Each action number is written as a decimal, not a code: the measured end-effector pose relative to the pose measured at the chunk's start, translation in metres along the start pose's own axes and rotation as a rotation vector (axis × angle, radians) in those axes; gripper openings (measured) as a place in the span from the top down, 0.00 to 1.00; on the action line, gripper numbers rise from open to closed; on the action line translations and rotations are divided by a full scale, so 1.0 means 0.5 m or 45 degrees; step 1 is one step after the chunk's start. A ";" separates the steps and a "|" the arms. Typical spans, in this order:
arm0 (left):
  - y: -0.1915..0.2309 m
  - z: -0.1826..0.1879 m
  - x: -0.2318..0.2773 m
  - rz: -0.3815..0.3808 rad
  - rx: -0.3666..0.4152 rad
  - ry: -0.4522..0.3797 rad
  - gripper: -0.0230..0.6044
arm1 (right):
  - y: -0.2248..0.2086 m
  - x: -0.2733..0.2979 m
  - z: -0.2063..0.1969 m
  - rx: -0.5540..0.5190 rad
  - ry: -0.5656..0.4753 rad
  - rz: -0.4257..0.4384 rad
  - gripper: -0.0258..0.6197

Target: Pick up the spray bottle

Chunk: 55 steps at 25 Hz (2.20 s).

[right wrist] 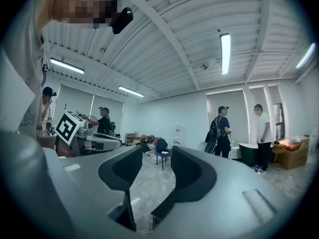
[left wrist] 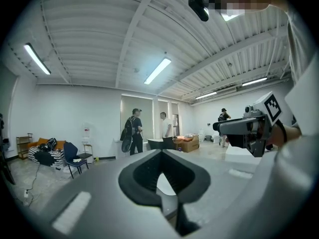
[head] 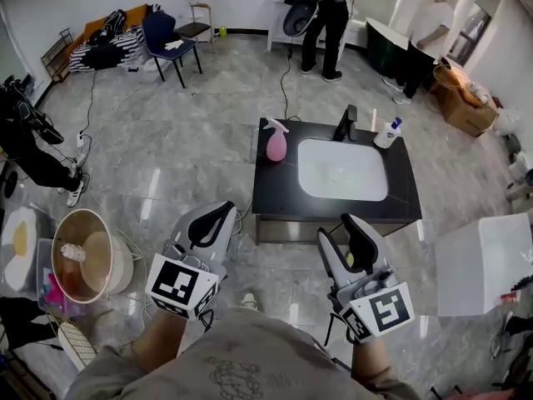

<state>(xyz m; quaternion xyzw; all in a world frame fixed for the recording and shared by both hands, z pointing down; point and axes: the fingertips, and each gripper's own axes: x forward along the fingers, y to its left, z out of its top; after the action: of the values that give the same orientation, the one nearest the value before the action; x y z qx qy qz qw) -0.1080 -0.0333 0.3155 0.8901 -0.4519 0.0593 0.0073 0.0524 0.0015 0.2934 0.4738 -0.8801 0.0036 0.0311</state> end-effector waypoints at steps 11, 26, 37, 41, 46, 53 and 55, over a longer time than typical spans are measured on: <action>0.096 -0.029 0.092 -0.043 -0.012 0.049 0.96 | -0.033 0.135 -0.010 0.011 0.020 -0.008 0.63; 0.118 -0.053 0.251 -0.055 -0.012 0.117 0.96 | -0.157 0.222 -0.052 0.045 0.072 0.017 0.62; 0.150 -0.034 0.395 0.093 0.005 0.153 0.96 | -0.301 0.333 -0.062 0.039 0.084 0.208 0.61; 0.151 -0.032 0.446 0.148 0.012 0.171 0.96 | -0.345 0.365 -0.080 0.032 0.104 0.296 0.58; 0.156 -0.031 0.485 0.230 0.031 0.203 0.96 | -0.384 0.408 -0.090 0.038 0.122 0.404 0.58; 0.167 -0.053 0.505 0.326 0.010 0.258 0.96 | -0.418 0.458 -0.109 0.059 0.139 0.500 0.58; 0.168 -0.060 0.506 0.339 0.020 0.283 0.96 | -0.417 0.467 -0.112 0.073 0.144 0.526 0.58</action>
<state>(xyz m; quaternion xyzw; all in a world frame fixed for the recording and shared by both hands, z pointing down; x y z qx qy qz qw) -0.0309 -0.2844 0.3702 0.8104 -0.5616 0.1615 0.0424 0.1009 -0.3063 0.3582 0.2830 -0.9549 0.0614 0.0656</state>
